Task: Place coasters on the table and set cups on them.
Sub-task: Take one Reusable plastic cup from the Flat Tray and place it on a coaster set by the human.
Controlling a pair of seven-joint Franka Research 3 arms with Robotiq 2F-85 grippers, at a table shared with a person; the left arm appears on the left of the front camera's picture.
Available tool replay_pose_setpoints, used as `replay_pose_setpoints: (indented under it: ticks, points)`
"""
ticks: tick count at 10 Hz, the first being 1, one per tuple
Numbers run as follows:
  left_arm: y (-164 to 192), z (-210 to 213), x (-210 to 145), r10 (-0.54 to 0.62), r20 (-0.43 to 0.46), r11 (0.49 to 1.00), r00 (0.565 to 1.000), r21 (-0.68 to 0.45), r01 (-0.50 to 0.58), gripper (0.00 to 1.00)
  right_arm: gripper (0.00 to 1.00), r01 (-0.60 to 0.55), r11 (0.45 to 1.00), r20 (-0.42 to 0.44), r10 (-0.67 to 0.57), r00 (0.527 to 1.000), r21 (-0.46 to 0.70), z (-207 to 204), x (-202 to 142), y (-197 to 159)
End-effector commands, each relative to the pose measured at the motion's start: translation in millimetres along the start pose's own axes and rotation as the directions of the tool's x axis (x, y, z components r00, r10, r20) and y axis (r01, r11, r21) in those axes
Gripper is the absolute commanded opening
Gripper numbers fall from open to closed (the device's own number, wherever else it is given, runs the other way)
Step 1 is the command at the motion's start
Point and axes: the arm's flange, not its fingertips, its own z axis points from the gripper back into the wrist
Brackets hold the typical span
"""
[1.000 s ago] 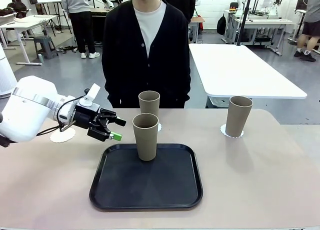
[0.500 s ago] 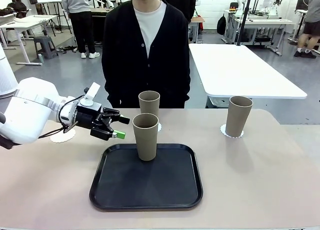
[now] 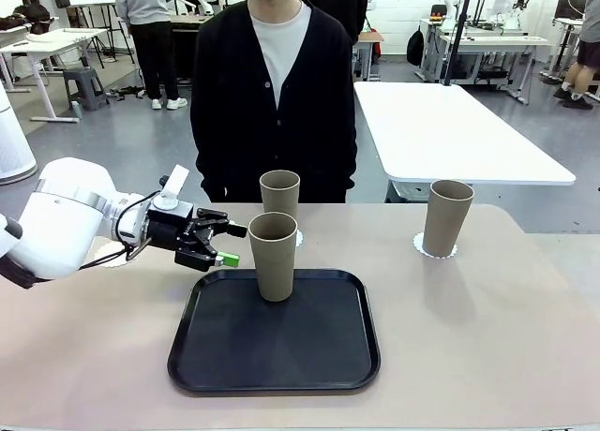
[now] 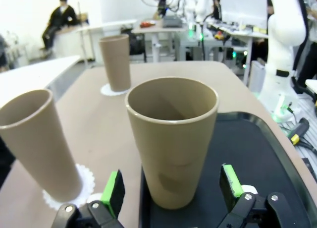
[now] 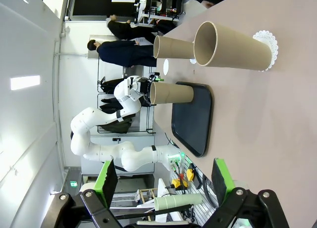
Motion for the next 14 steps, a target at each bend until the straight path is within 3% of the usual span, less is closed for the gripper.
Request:
replay_pose_setpoints:
  ticks: [1,14]
  points:
    - [10,-13,-4,-0.007,0.028,1.000,1.000,0.024,0.006,1.00,1.00,-0.001,1.000,0.004,0.001,1.000,0.001,0,0,0]
    - [15,-55,-27,0.053,-0.021,0.996,0.998,-0.073,-0.055,1.00,1.00,-0.001,1.000,0.004,0.001,1.000,0.001,0,0,0]
